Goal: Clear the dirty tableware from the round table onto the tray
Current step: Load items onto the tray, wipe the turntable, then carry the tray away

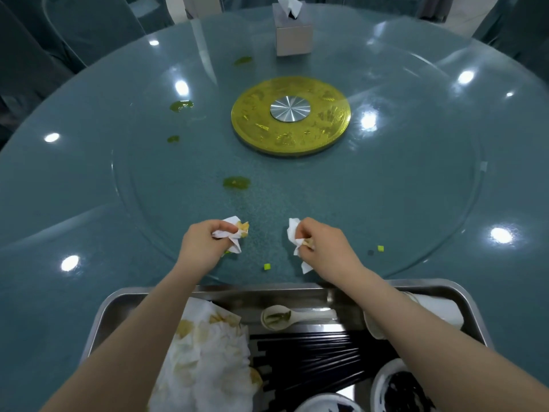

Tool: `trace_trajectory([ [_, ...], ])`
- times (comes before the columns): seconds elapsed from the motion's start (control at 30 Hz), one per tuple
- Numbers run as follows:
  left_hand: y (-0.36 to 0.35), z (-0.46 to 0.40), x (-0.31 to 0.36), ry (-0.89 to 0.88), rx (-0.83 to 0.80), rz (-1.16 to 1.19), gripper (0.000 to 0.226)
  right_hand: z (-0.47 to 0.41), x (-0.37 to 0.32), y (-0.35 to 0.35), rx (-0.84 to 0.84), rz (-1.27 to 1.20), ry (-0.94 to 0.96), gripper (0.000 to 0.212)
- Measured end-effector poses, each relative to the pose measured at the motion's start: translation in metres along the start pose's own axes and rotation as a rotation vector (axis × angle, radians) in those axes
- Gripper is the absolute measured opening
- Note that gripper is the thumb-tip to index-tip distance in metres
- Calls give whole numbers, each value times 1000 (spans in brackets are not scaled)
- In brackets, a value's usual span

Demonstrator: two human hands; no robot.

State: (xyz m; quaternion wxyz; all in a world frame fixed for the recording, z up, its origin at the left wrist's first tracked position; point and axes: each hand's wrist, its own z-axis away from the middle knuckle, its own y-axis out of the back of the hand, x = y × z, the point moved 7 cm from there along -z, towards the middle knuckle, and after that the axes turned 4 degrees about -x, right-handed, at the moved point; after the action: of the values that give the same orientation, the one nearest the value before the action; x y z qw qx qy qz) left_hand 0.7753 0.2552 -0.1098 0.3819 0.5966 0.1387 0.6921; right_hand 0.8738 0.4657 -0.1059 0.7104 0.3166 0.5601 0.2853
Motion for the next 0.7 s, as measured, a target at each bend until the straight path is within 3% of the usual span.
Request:
trace_trajectory([
  [0.23, -5, 12, -7, -42, -105, -307, 35, 36, 59, 66, 175, -95, -118, 23],
  [0.53, -19, 25, 0, -115, -60, -408, 31, 48, 125, 76, 54, 171, -323, 31],
  [0.7, -22, 24, 15, -63, -49, -520, 39, 46, 127, 73, 90, 217, -335, 20],
])
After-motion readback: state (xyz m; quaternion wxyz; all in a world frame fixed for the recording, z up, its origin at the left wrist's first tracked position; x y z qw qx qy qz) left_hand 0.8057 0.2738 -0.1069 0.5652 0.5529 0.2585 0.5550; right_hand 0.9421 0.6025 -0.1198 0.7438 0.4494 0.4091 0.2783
